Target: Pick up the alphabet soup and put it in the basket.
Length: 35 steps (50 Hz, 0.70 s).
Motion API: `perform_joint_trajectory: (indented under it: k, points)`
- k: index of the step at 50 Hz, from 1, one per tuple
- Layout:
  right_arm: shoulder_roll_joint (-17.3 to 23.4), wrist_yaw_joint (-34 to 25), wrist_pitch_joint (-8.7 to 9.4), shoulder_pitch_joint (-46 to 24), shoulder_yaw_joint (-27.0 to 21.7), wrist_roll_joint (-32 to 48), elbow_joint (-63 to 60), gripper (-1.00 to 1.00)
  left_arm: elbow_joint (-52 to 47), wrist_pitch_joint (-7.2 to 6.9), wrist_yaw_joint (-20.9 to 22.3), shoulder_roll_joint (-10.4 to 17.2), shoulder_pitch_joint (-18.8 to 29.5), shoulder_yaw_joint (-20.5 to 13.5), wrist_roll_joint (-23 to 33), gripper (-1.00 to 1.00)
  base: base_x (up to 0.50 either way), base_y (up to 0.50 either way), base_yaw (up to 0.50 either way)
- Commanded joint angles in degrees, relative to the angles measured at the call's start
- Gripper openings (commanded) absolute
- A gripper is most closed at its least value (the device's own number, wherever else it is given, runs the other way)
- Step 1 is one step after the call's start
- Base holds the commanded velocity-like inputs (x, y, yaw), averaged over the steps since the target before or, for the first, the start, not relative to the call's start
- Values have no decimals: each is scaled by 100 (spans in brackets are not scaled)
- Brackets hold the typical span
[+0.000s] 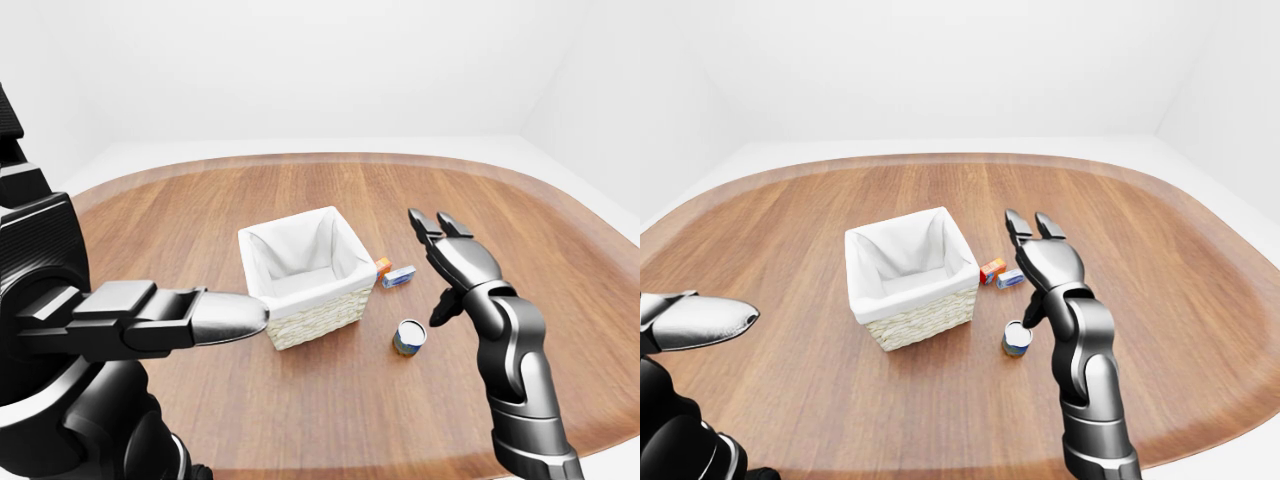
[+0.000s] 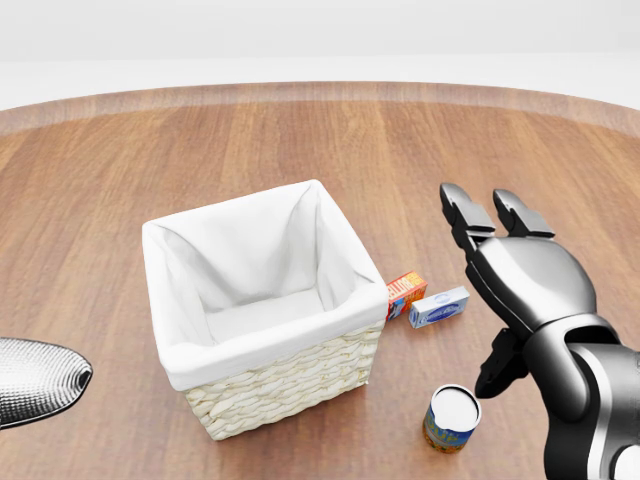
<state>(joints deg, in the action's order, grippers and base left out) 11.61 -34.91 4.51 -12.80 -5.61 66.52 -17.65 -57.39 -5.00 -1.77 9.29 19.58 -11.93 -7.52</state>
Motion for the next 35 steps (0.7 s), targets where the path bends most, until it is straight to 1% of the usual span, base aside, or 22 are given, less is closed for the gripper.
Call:
perform_joint_trajectory:
  k: [1,2,3,4,9,15,18,21,23,24,27,28,29,30,31,33,35]
  points:
    - [-73,498,-254,272,111,238,528,100,8,0,-114,25,29,-3,-64,100,0,0,0]
    - [-79,613,-305,343,118,244,628,100,15,0,-112,35,21,19,-49,100,0,0,0]
    - [-81,619,-310,347,117,245,634,100,15,0,-110,34,21,20,-46,100,0,0,0]
    - [-76,736,-354,381,128,273,766,100,7,0,-109,32,33,20,-48,100,0,0,0]
    - [-109,1020,-397,437,176,301,1076,100,23,0,-64,26,-5,40,17,100,0,0,0]
    - [-42,1377,-488,396,208,343,1565,100,-9,0,-29,17,-29,43,49,100,0,0,0]
    - [-42,1410,-489,412,240,367,1599,100,-8,0,-21,0,-27,44,55,100,0,0,0]
    - [-29,1485,-566,465,267,416,1684,100,-49,0,-43,-17,13,52,45,100,0,0,0]
    - [-38,1497,-585,534,291,465,1677,100,-19,0,-38,-20,-9,56,47,100,0,0,0]
    - [-40,1607,-628,557,316,505,1801,100,-34,0,-42,-21,12,37,29,100,0,0,0]
    - [-52,1694,-668,588,349,548,1956,100,-18,0,-60,-22,5,47,20,100,0,0,0]
    - [-45,1719,-687,615,374,598,1998,100,-8,0,-99,-86,37,0,-42,100,0,0,0]
    - [-46,1720,-690,616,374,602,2001,100,-7,0,-111,-83,38,-2,-58,100,0,0,0]
    - [-31,1821,-727,611,381,625,2158,100,-27,0,-188,-141,109,-89,-158,100,0,0,0]
    - [-16,1860,-739,583,374,630,2239,100,-9,0,-175,-57,79,-68,-167,100,0,0,0]
    - [-16,1833,-734,624,375,638,2216,100,20,0,-227,-57,87,-84,-227,100,0,0,0]
    - [7,1762,-690,693,381,758,2161,100,25,0,-275,-28,92,-76,-276,100,0,0,0]
